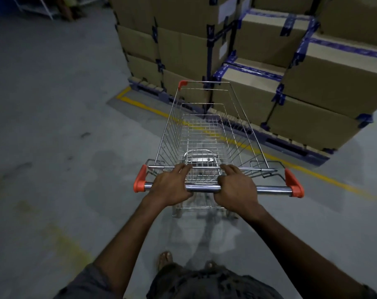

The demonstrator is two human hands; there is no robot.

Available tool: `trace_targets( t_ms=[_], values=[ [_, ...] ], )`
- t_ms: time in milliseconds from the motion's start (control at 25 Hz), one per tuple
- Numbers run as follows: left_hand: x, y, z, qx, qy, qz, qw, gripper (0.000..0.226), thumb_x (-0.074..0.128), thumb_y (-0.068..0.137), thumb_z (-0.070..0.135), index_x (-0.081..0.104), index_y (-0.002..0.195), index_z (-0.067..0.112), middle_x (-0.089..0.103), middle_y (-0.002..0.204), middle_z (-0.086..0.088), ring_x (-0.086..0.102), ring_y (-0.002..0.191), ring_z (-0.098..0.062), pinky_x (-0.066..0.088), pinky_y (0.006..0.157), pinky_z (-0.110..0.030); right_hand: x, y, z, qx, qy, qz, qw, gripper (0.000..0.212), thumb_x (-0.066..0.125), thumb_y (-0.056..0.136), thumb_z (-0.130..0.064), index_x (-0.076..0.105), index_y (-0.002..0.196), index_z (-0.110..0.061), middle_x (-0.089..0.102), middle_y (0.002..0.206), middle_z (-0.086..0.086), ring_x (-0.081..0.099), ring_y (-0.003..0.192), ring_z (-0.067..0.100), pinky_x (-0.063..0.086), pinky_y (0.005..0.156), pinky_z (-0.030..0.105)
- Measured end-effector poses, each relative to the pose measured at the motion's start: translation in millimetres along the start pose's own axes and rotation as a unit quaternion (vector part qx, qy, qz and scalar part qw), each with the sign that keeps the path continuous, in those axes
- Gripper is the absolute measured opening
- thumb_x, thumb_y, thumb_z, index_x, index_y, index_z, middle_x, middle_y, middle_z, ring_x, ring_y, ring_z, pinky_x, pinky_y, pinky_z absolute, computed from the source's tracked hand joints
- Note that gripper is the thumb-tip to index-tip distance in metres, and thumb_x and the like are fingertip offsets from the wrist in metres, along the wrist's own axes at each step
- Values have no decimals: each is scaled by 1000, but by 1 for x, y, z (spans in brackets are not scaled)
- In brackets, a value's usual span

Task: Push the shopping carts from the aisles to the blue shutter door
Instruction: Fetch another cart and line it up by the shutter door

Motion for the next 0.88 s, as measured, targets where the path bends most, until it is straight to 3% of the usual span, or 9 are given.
trace_targets(
  t_ms=[240, 480, 600, 720, 800, 880],
  values=[
    [-6, -16, -18, -52, -7, -1, 999, 95, 69, 79, 58, 24, 159, 32, 30, 164, 3, 60, 123, -37, 48, 100, -45, -1, 20, -19, -50, -6, -25, 998, 41, 62, 73, -45, 79, 103, -23, 45, 159, -4, 37, 147, 18, 52, 94, 37],
    [-11, -37, -58, -109, -13, 29, 993, 92, 66, 82, 63, 25, 158, 31, 32, 163, 1, 62, 123, -33, 51, 97, -46, 6, 47, -57, -128, -2, 7, 992, 35, 65, 64, -40, 78, 88, -19, 60, 145, -1, 54, 133, 22, 56, 80, 37],
    [-20, -58, -79, -127, -9, 102, 987, 82, 66, 82, 55, 34, 154, 30, 36, 159, 3, 69, 106, -29, 55, 81, -41, 11, 58, -89, -175, 36, 89, 980, 33, 63, 71, -29, 73, 99, -14, 66, 128, 2, 63, 110, 27, 54, 73, 37],
    [-32, -81, -107, -132, 37, 208, 968, 74, 74, 77, 41, 48, 144, 27, 45, 151, 0, 70, 90, -25, 56, 65, -36, 15, 70, -130, -218, 31, 183, 958, 31, 61, 79, -22, 68, 108, -11, 63, 133, 9, 58, 115, 32, 48, 91, 45],
    [-33, -93, -132, -142, 75, 244, 956, 70, 77, 74, 29, 55, 140, 21, 53, 143, -3, 69, 91, -27, 55, 67, -37, 21, 79, -160, -233, 30, 209, 949, 26, 61, 87, -23, 67, 109, -12, 66, 126, 9, 60, 111, 32, 46, 93, 45],
    [-35, -104, -162, -166, 100, 276, 941, 64, 77, 73, 21, 60, 134, 16, 60, 134, -5, 67, 97, -29, 51, 74, -39, 25, 89, -191, -248, 45, 233, 939, 19, 60, 93, -26, 68, 107, -15, 70, 109, 5, 64, 96, 29, 47, 83, 42]
  ],
)
Point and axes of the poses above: each hand's wrist, its own y-axis towards the middle knuckle, its own x-axis out of the palm, z = x × y, the point moved 7 cm from there along y, towards the middle knuckle
